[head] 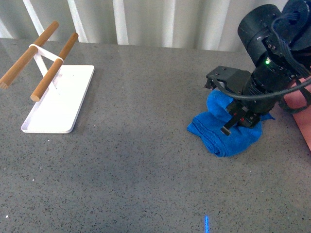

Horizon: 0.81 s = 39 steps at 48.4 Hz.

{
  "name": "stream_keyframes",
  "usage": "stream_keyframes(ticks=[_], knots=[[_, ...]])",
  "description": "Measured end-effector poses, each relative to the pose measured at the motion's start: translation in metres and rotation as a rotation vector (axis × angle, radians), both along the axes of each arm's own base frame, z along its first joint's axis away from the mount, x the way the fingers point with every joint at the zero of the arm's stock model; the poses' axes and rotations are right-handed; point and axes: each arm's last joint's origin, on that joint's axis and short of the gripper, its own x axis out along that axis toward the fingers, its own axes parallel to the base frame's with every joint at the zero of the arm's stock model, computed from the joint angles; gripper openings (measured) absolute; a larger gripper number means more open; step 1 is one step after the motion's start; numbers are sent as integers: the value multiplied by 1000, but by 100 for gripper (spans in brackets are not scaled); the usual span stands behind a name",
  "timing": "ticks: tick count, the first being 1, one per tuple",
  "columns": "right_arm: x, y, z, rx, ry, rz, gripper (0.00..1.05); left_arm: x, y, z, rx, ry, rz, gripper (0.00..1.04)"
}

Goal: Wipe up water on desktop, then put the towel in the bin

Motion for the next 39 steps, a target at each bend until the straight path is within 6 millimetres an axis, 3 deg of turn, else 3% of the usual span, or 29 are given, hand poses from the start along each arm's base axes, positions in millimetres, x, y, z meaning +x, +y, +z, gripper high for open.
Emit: stream_keyframes(ticks=[9, 22, 27, 32, 39], knots=[[38, 19, 2, -52, -65, -12, 6, 0, 0, 0, 0, 0, 0, 98], [54, 57, 9, 43, -113, 19, 6, 0, 0, 0, 0, 0, 0, 98], [44, 91, 11, 136, -92, 80, 6, 0, 0, 0, 0, 0, 0, 98], [19, 121, 12, 192, -56, 147, 6, 0, 0, 0, 0, 0, 0, 98], [-5, 129, 17, 202, -48, 163, 6, 0, 0, 0, 0, 0, 0, 98]])
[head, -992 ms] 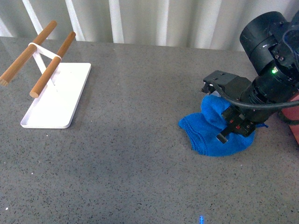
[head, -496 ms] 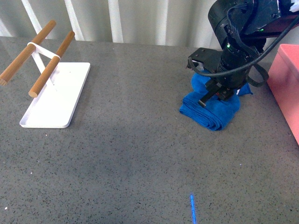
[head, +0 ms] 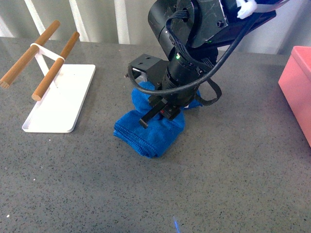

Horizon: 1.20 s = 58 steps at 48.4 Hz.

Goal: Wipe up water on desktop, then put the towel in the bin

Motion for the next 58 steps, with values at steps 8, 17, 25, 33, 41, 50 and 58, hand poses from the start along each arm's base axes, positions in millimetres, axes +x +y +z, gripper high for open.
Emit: stream_keyframes(ticks=[8, 17, 25, 33, 41, 50, 58], knots=[[1, -25, 46, -56, -128, -128, 6, 0, 0, 0, 0, 0, 0, 98], [11, -52, 166, -29, -391, -246, 6, 0, 0, 0, 0, 0, 0, 98], [1, -66, 231, -20, -509, -352, 6, 0, 0, 0, 0, 0, 0, 98], [-12, -83, 253, -104, -544, -481, 6, 0, 0, 0, 0, 0, 0, 98], [-23, -114, 255, -180, -523, -624, 6, 0, 0, 0, 0, 0, 0, 98], [-41, -165, 251, -228, -492, -756, 6, 0, 0, 0, 0, 0, 0, 98], [-59, -228, 241, -231, -399, -894, 6, 0, 0, 0, 0, 0, 0, 98]])
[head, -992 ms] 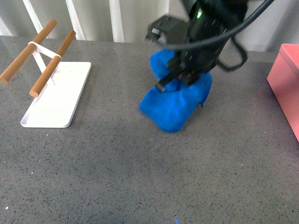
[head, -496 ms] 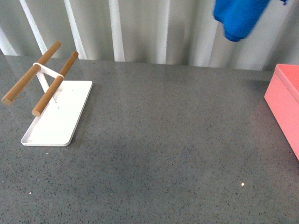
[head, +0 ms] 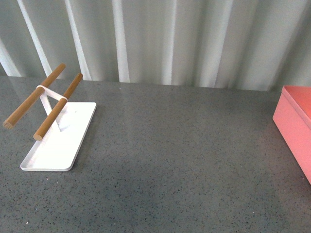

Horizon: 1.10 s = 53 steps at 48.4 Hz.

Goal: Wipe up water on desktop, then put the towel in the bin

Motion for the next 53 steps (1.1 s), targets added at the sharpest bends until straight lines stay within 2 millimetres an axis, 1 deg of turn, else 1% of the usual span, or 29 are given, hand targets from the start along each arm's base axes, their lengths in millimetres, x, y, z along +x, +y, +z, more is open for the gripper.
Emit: stream_keyframes(ticks=[1, 4, 8, 10, 15, 23, 30, 34, 35, 39, 42, 49, 53], knots=[[-2, -9, -5, 17, 16, -17, 6, 0, 0, 0, 0, 0, 0, 98], [-6, -27, -19, 39, 58, -53, 6, 0, 0, 0, 0, 0, 0, 98], [-8, -43, -37, 66, 108, -84, 6, 0, 0, 0, 0, 0, 0, 98], [-8, -48, -42, 74, 123, -93, 6, 0, 0, 0, 0, 0, 0, 98], [-4, -57, -56, 100, 162, -108, 6, 0, 0, 0, 0, 0, 0, 98], [2, -63, -71, 133, 198, -110, 6, 0, 0, 0, 0, 0, 0, 98], [8, -67, -80, 150, 201, -114, 6, 0, 0, 0, 0, 0, 0, 98], [9, -69, -81, 168, 195, -109, 6, 0, 0, 0, 0, 0, 0, 98], [9, -69, -81, 168, 196, -108, 8, 0, 0, 0, 0, 0, 0, 98], [9, -69, -80, 170, 194, -110, 22, 0, 0, 0, 0, 0, 0, 98], [9, -69, -80, 170, 194, -111, 32, 0, 0, 0, 0, 0, 0, 98], [9, -69, -80, 170, 193, -112, 49, 0, 0, 0, 0, 0, 0, 98], [9, -69, -80, 172, 192, -113, 65, 0, 0, 0, 0, 0, 0, 98]])
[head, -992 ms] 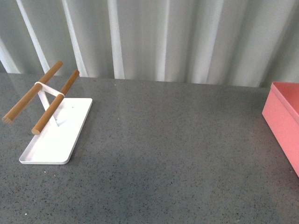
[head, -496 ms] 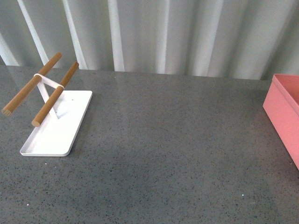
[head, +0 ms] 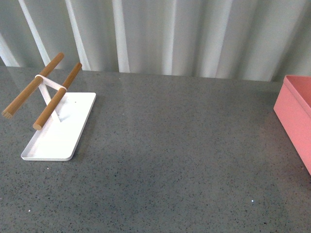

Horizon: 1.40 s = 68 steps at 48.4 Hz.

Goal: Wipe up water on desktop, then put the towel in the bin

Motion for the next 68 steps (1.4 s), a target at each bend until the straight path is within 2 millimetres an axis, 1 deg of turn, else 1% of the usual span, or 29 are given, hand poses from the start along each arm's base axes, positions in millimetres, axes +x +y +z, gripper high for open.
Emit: stream_keyframes(ticks=[3, 8, 11, 25, 27, 28, 30, 31, 34, 36, 38, 39, 41, 43, 44, 48, 49, 51, 55, 57, 68], knots=[[0, 0, 0, 0, 0, -1, 79, 0, 0, 0, 0, 0, 0, 98], [0, 0, 0, 1, -1, -3, 99, 0, 0, 0, 0, 0, 0, 98], [0, 0, 0, 1, -1, -4, 97, 0, 0, 0, 0, 0, 0, 98], [-1, -1, -1, 17, -14, -4, 97, 0, 0, 0, 0, 0, 0, 98], [-1, -1, -8, 126, -211, 36, 91, 0, 0, 0, 0, 0, 0, 98], [-1, 0, -10, 157, -258, 51, 89, 0, 0, 0, 0, 0, 0, 98], [-8, 5, -19, 260, -422, 131, 82, 0, 0, 0, 0, 0, 2, 98], [-11, 6, -21, 275, -457, 148, 80, 0, 0, 0, 0, 0, 4, 98], [-29, 16, -35, 306, -649, 241, 69, 0, 0, 0, 1, 0, 0, 98], [-47, 27, -40, 272, -827, 301, 59, 0, 0, 0, 1, 0, 0, 98], [-59, 33, -30, 217, -1012, 351, 50, 0, 0, 0, 1, -1, 0, 98], [-64, 36, -27, 205, -1054, 363, 46, 0, 0, 0, 1, -1, 0, 98], [-80, 43, -18, 181, -1135, 383, 36, 0, 0, 0, 1, 0, 0, 98], [-90, 47, -18, 178, -1150, 387, 28, 0, 0, 0, 1, 0, 1, 98], [-92, 48, -19, 178, -1151, 387, 27, 0, 0, 0, 1, 0, 1, 98], [-109, 54, -29, 185, -1128, 382, 12, 0, 0, 0, 1, 0, 1, 98], [-111, 54, -31, 186, -1124, 381, 11, 0, 0, 0, 1, 0, 1, 98], [-119, 57, -36, 190, -1110, 376, 4, 0, 0, 0, 1, 0, 1, 98], [-131, 60, -42, 191, -1098, 371, 3, 0, 0, 0, 1, 0, 0, 98], [-140, 63, -43, 189, -1104, 371, 3, 0, 0, 0, 1, 0, 0, 98], [-170, 73, -49, 186, -1111, 372, 3, 0, 0, 0, 1, 0, 0, 98]])
